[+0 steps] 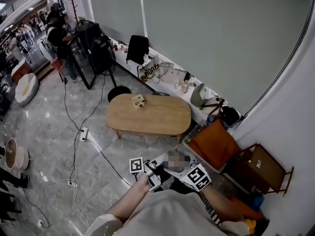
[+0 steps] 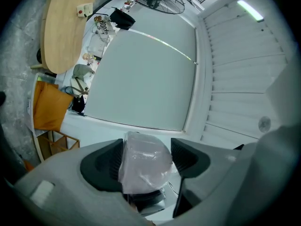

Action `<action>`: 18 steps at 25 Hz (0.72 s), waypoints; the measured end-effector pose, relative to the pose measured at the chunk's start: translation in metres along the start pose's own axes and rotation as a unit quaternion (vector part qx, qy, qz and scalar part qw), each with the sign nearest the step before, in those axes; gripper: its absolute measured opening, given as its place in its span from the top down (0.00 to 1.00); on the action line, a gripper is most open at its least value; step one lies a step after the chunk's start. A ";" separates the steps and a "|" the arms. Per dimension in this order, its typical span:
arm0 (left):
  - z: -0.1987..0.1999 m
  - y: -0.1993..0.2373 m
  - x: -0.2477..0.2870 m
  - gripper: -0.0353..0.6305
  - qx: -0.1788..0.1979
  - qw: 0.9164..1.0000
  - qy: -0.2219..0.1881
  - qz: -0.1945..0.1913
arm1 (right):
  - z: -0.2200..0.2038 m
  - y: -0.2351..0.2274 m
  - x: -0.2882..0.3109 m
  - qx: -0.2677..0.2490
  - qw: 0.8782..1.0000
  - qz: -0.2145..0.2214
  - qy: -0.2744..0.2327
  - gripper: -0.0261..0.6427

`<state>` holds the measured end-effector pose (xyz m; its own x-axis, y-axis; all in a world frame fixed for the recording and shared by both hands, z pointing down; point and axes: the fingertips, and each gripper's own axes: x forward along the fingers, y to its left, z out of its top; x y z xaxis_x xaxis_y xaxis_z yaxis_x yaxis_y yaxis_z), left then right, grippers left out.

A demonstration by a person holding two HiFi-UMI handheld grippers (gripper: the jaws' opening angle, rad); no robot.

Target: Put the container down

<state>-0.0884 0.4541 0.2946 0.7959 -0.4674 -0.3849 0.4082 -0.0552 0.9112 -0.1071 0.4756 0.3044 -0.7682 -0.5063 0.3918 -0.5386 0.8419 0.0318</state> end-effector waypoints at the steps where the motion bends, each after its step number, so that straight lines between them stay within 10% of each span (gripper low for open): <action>1: 0.002 0.002 0.000 0.47 -0.002 1.000 -0.001 0.001 | -0.002 -0.002 0.002 0.002 1.000 0.001 0.001 0.38; 18: 0.095 0.041 0.071 0.47 -0.007 0.999 -0.042 0.010 | -0.012 -0.116 0.044 0.012 0.999 0.041 0.009 0.38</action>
<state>-0.0571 0.3349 0.3187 0.7643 -0.5399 -0.3526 0.3992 -0.0332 0.9163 -0.0743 0.3582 0.3286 -0.8034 -0.4322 0.4095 -0.4827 0.8755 -0.0230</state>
